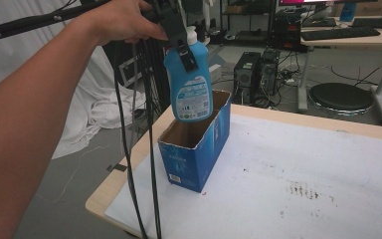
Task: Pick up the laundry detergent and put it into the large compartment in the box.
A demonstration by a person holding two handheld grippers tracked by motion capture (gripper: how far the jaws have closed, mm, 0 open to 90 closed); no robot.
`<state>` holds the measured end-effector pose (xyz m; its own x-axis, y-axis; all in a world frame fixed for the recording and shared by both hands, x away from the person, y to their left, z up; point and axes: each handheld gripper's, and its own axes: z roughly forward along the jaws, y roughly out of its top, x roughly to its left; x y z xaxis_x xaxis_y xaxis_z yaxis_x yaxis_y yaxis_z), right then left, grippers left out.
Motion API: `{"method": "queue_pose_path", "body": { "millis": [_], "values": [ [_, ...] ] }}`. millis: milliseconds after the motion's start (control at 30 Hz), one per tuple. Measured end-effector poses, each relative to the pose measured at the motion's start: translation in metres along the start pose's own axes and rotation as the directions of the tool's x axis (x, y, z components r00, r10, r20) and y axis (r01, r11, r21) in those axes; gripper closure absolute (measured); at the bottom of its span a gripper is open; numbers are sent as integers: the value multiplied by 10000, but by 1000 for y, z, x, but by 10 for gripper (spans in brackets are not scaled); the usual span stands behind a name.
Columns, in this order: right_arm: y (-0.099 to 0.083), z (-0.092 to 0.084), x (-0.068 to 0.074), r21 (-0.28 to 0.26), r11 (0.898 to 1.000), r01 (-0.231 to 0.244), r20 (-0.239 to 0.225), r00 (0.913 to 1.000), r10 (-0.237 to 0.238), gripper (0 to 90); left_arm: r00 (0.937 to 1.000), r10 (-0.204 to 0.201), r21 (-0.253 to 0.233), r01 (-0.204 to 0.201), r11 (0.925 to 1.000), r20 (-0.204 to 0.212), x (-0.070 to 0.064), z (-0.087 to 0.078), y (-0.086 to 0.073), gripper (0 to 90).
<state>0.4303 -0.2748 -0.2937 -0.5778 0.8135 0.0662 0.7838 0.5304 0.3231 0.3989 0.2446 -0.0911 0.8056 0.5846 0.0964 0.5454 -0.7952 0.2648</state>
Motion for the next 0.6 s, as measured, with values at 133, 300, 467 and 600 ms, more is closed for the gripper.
{"method": "queue_pose_path", "body": {
  "millis": [133, 300, 467, 600],
  "values": [
    [-1, 0, -1, 5, 9999, -129, 44, 9999, 129, 36, 9999, 95, 226, -94, 9997, -34, 6, 13, -4, 379],
    [-1, 4, -2, 72, 9998, -194, 57, 9998, 194, 36, 9998, 185, 525, -181, 9985, -66, 12, 32, -7, 379],
    [0, 9, -3, 186, 9996, -222, 68, 9997, 220, 36, 9999, 71, 865, -84, 9962, 147, 14, 61, -12, 379],
    [0, 12, -3, 258, 9995, -158, 63, 9999, 156, 36, 9999, 74, 1055, -90, 9944, 151, 13, 80, -15, 379]
  ]
}}
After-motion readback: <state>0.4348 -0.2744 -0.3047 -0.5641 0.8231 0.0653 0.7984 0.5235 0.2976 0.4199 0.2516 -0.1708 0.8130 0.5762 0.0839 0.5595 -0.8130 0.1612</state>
